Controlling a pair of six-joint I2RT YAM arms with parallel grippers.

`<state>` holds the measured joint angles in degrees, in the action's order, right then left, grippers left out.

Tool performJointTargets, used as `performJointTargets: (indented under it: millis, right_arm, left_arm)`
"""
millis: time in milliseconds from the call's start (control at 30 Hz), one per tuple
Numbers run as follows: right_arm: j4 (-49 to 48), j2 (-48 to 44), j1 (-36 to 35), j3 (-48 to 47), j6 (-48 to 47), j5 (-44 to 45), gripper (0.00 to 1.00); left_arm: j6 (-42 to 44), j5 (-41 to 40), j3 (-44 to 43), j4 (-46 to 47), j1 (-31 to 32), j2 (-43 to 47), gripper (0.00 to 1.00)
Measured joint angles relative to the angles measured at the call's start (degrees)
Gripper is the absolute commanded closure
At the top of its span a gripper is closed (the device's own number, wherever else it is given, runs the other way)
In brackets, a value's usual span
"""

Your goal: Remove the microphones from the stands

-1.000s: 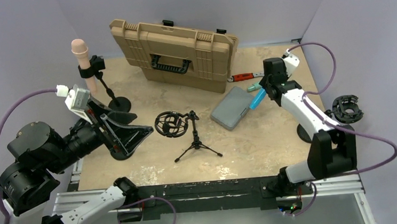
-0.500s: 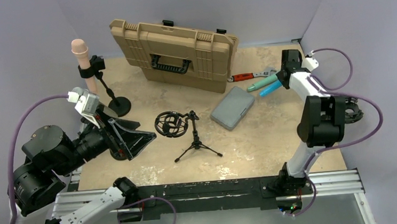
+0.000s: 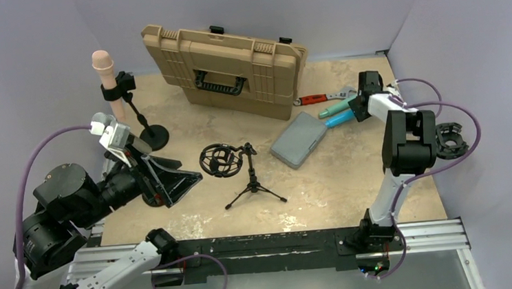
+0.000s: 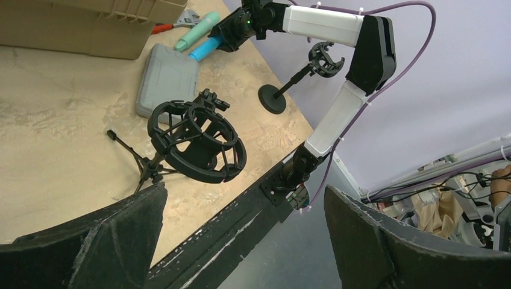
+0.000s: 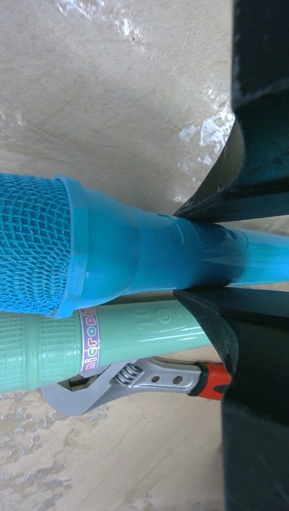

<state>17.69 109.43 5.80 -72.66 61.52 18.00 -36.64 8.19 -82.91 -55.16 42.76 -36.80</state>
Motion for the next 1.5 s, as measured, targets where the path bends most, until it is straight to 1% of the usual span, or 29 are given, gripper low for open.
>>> performJointTargets:
  millis: [67,100,133,167,267,433,567,700,800,933,1033,1133,1233,1333,1433,1500]
  right_arm:
    - [-0.85,0.00,0.00,0.42,0.61,-0.44,0.51]
    - [-1.20,0.00,0.00,0.74,0.83,-0.68,0.47]
    - [-1.49,0.00,0.00,1.16,0.90,-0.90,0.41]
    - [-1.77,-0.02,0.00,1.62,0.81,-1.05,0.38]
    - [-2.49,-0.44,0.00,3.04,0.33,-1.05,0.23]
    - [-4.02,-4.50,0.00,6.03,-3.19,-0.81,0.10]
    - [-5.44,-9.66,-0.24,9.07,-9.14,-0.63,0.08]
    - [-5.81,-14.78,-1.38,9.81,-15.98,-0.52,0.08]
    - [-5.95,-19.23,-4.35,10.71,-21.03,-0.57,0.08]
    - [-6.19,-25.44,-11.41,12.85,-27.21,-3.48,0.10]
    - [-6.43,-31.17,-16.20,17.22,-31.08,-10.12,0.10]
    - [-6.97,-36.96,-19.37,22.93,-33.88,-19.89,0.09]
    - [-9.16,-41.81,-22.60,29.33,-34.16,-30.08,0.09]
    - [-14.51,-45.94,-28.17,36.44,-31.19,-38.53,0.08]
    - [-20.11,-49.22,-33.42,42.07,-26.58,-44.35,0.08]
    - [-24.04,-50.47,-36.52,44.70,-23.41,-46.60,0.08]
  left_arm:
    - [-0.20,0.00,0.46,0.15,0.00,0.00,0.01]
    - [-0.24,0.00,0.68,0.24,0.00,0.00,0.01]
    - [-0.24,0.00,0.98,0.26,0.00,0.00,0.01]
    - [-0.24,0.04,1.29,0.22,0.00,-0.04,0.00]
    - [-0.24,0.07,1.79,0.31,0.00,-0.59,0.00]
    - [-0.20,0.04,2.16,0.92,0.00,-2.25,0.00]
    - [0.17,-0.17,2.62,1.25,0.00,-2.97,0.00]
    - [0.94,-0.57,2.69,1.42,0.00,-4.26,0.00]
    - [1.66,-0.72,2.73,1.53,0.00,-5.51,0.00]
    - [2.05,-0.74,3.08,1.68,0.00,-6.47,0.00]
    - [2.69,-0.76,3.28,1.81,0.00,-6.58,0.00]
    - [3.37,-0.83,3.45,1.97,0.00,-6.54,0.00]
    - [4.04,-1.11,3.54,2.34,0.00,-6.56,0.00]
    - [5.42,-1.70,3.54,2.47,0.00,-6.69,0.00]
    - [7.08,-3.10,3.54,2.82,0.00,-6.93,0.00]
    - [8.26,-4.26,3.48,3.15,0.00,-7.37,0.00]
